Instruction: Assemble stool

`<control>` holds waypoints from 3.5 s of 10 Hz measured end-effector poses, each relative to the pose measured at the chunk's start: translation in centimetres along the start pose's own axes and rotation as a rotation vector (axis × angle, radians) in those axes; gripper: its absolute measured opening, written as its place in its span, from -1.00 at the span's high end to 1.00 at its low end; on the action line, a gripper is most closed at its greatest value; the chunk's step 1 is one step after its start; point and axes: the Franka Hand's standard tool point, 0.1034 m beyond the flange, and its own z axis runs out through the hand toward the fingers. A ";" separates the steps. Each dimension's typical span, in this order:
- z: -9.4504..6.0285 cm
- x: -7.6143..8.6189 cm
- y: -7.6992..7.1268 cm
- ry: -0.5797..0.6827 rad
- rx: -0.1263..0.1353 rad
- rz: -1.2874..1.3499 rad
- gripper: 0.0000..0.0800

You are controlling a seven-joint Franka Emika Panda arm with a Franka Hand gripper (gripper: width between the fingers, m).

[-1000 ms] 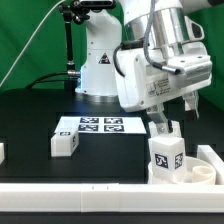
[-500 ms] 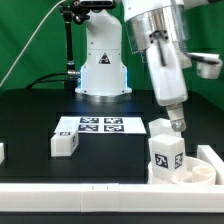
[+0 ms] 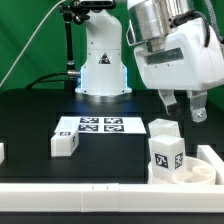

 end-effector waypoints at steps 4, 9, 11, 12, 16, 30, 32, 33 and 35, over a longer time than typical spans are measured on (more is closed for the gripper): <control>-0.1 0.2 0.0 0.014 -0.017 -0.391 -0.62; -0.2 0.5 -0.1 0.025 -0.040 -0.899 -0.62; -0.2 0.6 0.0 0.023 -0.044 -1.046 -0.62; -0.2 0.7 0.0 0.028 -0.048 -1.127 -0.62; 0.4 0.9 0.7 0.078 -0.097 -1.577 -0.62; 2.1 1.7 3.3 0.096 -0.165 -1.835 -0.17; 2.1 2.0 3.3 0.097 -0.166 -1.831 0.15; 2.1 2.0 3.3 0.097 -0.166 -1.831 0.15; 2.1 2.1 3.3 0.100 -0.163 -1.788 0.15</control>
Offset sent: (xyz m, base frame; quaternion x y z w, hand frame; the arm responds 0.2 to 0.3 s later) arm 0.0036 -0.0045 0.0020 -0.0353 0.0285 -0.3113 0.9492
